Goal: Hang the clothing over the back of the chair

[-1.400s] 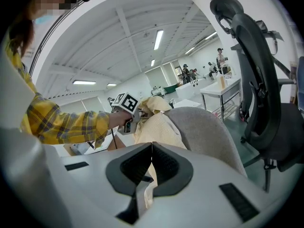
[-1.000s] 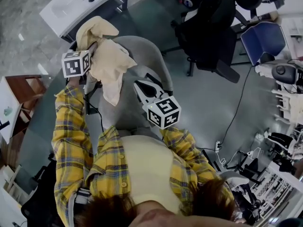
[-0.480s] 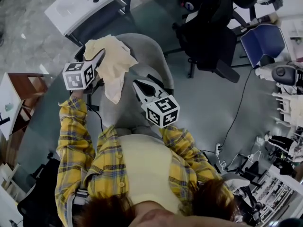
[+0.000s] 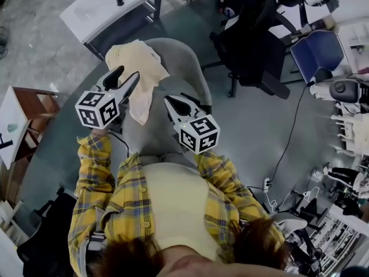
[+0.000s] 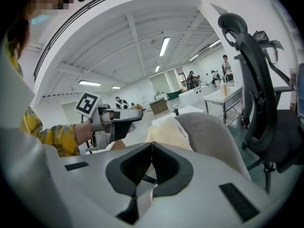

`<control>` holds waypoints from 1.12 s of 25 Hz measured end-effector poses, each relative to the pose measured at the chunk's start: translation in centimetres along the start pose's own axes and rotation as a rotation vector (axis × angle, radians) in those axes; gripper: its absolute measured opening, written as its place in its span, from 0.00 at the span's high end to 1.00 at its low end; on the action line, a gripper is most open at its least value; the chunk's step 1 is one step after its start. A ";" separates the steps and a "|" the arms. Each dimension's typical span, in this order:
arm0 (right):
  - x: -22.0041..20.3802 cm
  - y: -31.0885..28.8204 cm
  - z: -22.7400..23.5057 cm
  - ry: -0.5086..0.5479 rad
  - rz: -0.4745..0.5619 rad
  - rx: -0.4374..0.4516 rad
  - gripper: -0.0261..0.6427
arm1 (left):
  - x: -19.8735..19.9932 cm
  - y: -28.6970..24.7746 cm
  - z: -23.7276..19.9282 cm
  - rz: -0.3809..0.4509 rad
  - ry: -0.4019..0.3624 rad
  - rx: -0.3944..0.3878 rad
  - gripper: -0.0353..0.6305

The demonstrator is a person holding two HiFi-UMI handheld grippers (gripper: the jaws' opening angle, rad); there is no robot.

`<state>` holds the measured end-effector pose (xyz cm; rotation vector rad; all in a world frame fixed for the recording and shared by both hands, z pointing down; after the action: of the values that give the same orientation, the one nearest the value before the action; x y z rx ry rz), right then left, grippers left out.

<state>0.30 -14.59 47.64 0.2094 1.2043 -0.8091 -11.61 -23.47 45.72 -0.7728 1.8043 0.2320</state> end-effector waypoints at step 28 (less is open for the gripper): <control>0.2 2.7 -2.2 0.037 0.038 -0.046 0.94 | -3.7 8.1 5.8 -0.012 0.009 0.056 0.94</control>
<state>0.52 -11.58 45.88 0.2097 1.2490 -0.7463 -11.31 -12.86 45.20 -0.7464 1.8069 0.1691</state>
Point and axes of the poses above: the fingertips, and each gripper's own axes: y backward along the fingers, z to its right, x out of its top, the point moved 1 cm from there along y, backward along the fingers, and after that the axes turned 11 degrees about z, right-handed, at the moved point
